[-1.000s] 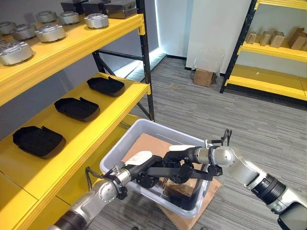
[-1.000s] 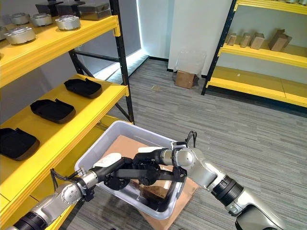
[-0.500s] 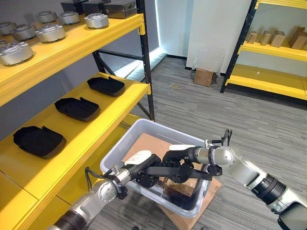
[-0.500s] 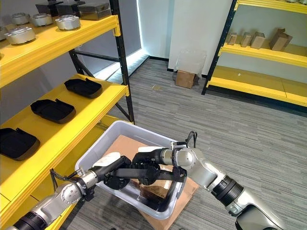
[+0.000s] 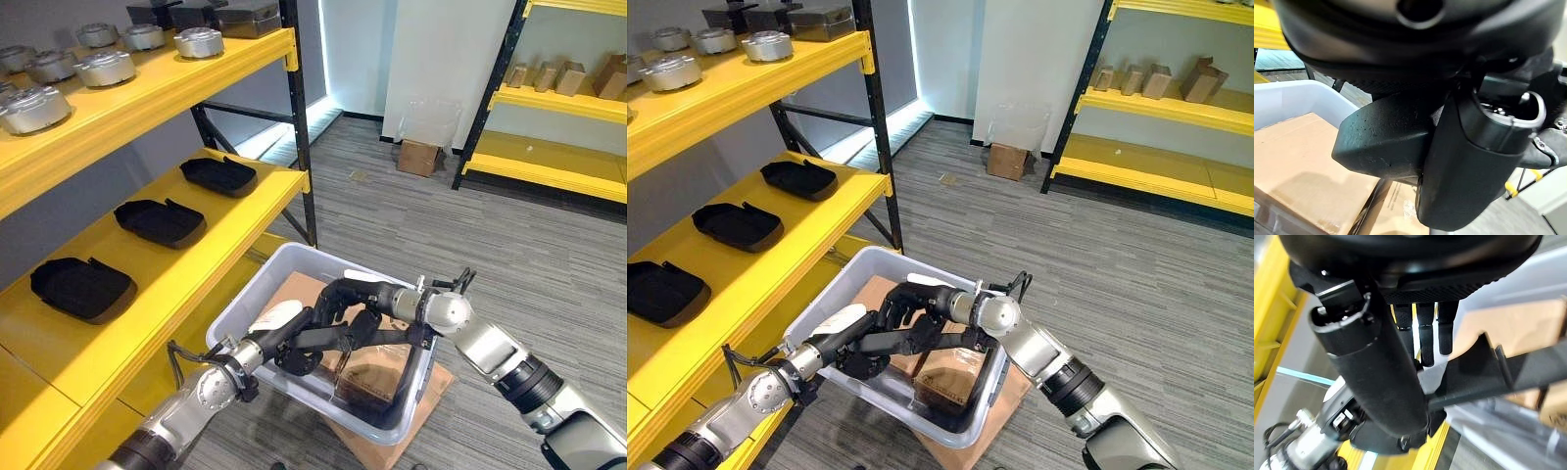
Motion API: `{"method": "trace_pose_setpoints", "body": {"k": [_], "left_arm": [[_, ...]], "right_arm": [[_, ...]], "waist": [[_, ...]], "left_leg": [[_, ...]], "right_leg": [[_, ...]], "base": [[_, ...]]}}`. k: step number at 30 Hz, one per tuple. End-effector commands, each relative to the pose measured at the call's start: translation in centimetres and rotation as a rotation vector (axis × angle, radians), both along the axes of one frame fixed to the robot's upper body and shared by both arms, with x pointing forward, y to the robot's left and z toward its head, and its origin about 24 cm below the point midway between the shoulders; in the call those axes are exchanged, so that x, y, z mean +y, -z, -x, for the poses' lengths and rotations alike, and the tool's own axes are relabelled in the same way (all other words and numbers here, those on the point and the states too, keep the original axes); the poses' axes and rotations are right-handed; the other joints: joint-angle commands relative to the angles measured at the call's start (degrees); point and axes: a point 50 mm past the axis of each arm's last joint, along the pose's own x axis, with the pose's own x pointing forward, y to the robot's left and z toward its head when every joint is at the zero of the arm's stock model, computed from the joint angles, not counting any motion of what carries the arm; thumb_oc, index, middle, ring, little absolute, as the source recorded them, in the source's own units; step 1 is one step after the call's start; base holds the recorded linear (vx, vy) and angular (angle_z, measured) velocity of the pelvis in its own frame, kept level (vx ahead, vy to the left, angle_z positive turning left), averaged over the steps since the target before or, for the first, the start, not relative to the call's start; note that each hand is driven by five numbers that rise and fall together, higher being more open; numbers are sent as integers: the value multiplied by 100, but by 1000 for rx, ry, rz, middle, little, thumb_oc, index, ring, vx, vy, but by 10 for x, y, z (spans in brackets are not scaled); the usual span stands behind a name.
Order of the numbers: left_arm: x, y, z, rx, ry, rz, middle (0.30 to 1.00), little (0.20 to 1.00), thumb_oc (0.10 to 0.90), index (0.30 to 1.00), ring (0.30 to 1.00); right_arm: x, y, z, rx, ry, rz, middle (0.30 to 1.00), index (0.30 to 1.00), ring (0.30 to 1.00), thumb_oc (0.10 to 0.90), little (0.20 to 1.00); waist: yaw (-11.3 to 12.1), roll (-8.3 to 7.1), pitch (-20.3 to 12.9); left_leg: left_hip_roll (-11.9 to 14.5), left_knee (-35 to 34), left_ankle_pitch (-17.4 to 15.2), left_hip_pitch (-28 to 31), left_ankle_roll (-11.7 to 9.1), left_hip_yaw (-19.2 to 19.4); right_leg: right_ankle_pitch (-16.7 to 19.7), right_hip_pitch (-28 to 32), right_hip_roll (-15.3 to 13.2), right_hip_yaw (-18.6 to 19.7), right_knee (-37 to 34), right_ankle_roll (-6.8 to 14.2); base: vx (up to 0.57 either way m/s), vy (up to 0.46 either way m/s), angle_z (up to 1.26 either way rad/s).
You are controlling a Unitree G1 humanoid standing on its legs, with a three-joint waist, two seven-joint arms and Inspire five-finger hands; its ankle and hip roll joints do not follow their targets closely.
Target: Move parts from the plastic box to the shelf.
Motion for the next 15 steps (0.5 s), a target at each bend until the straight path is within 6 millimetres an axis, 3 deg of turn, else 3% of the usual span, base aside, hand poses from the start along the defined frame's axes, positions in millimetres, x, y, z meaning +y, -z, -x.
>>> {"method": "trace_pose_setpoints", "body": {"k": [1,4,7,9,10,11,15], "left_arm": [[-28,-43,-14,-170,113,178,300,300,400,300,300],[-20,-41,-11,-163,99,172,300,300,400,300,300],[-7,-40,-10,-158,67,175,300,300,400,300,300],[-4,-41,-10,-158,56,174,300,300,400,300,300],[-1,-41,-8,-157,45,172,300,300,400,300,300],[10,-38,-2,-163,9,171,300,300,400,300,300],[23,-37,5,-168,-29,169,300,300,400,300,300]], "right_arm": [[11,-89,-20,-429,-19,-88,1000,1000,1000,900,1000],[-11,-106,-23,-606,60,-11,1000,1000,1000,900,1000],[-37,-140,-18,-831,126,142,1000,1000,1000,900,1000],[-46,-150,-15,-888,151,188,1000,1000,1000,900,1000],[-54,-159,-10,-925,165,217,1000,1000,1000,900,1000],[-73,-177,7,-990,188,273,1000,1000,1000,900,1000],[-91,-180,24,-955,195,268,1000,1000,1000,900,1000]], "waist": [[28,-109,-181],[13,-115,-185],[-37,-112,-193],[-43,-116,-195],[-58,-123,-200],[-139,-138,-197],[-209,-168,-196]], "left_leg": [[133,795,-940,5,316,-168],[141,789,-926,-13,313,-192],[146,796,-934,-29,307,-218],[144,793,-933,-30,308,-229],[149,794,-928,-30,302,-223],[162,794,-923,-26,293,-200],[171,790,-917,-22,289,-185]], "right_leg": [[-394,-131,-229,-245,577,-63],[-390,-135,-236,-260,580,-53],[-409,-153,-226,-247,606,-49],[-411,-151,-221,-240,604,-48],[-410,-149,-219,-236,602,-47],[-418,-155,-207,-211,615,-50],[-423,-162,-193,-166,617,-48]], "base": [[21,6,3],[5,4,2],[8,12,0],[0,0,0],[24,36,0],[21,34,0],[4,9,0]]}}
